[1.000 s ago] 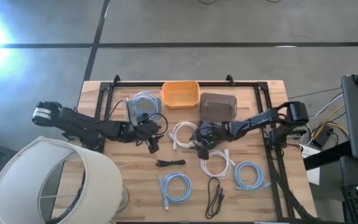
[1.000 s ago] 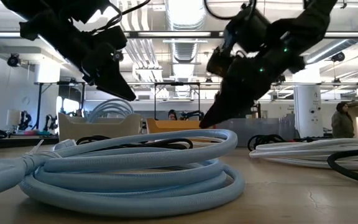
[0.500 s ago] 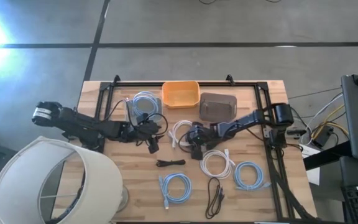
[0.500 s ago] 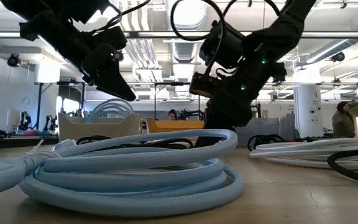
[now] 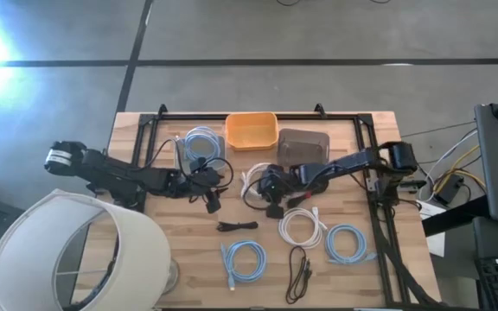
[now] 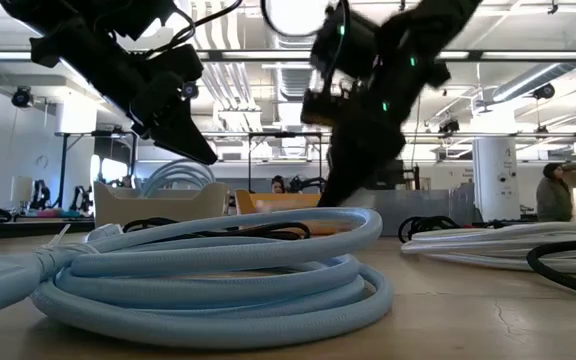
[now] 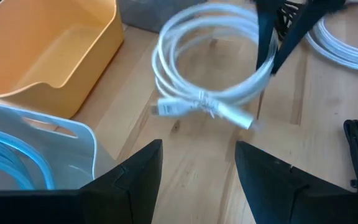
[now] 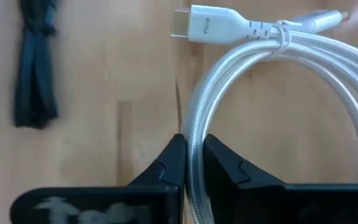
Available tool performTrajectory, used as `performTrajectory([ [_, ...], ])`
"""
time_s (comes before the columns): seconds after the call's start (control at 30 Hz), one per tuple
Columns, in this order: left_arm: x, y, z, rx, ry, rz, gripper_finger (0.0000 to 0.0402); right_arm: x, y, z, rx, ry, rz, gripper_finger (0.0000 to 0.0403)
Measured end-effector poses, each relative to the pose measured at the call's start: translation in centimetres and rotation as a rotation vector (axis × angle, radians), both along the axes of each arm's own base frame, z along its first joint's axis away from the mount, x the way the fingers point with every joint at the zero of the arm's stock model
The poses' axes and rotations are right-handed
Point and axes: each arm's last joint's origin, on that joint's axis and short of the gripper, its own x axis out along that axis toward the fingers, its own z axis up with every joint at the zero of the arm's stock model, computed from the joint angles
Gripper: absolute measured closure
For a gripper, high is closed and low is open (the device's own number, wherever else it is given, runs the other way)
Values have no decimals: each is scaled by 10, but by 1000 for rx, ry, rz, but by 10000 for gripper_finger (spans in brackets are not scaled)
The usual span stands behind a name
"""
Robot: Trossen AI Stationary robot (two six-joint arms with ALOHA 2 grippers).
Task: Pick & Place USB Port
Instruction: Put the top white hdmi cable into the yellow bin
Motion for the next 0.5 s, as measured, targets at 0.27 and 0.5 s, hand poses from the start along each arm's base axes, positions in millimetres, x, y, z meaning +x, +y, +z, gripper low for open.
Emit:
performTrajectory([
  [0.27,0,0,0,0,0,0,195,-2,-3,65,-125,-81,1,369],
  [0.5,0,0,0,0,0,0,195,0,-22,103,-447,-247,-176,369],
])
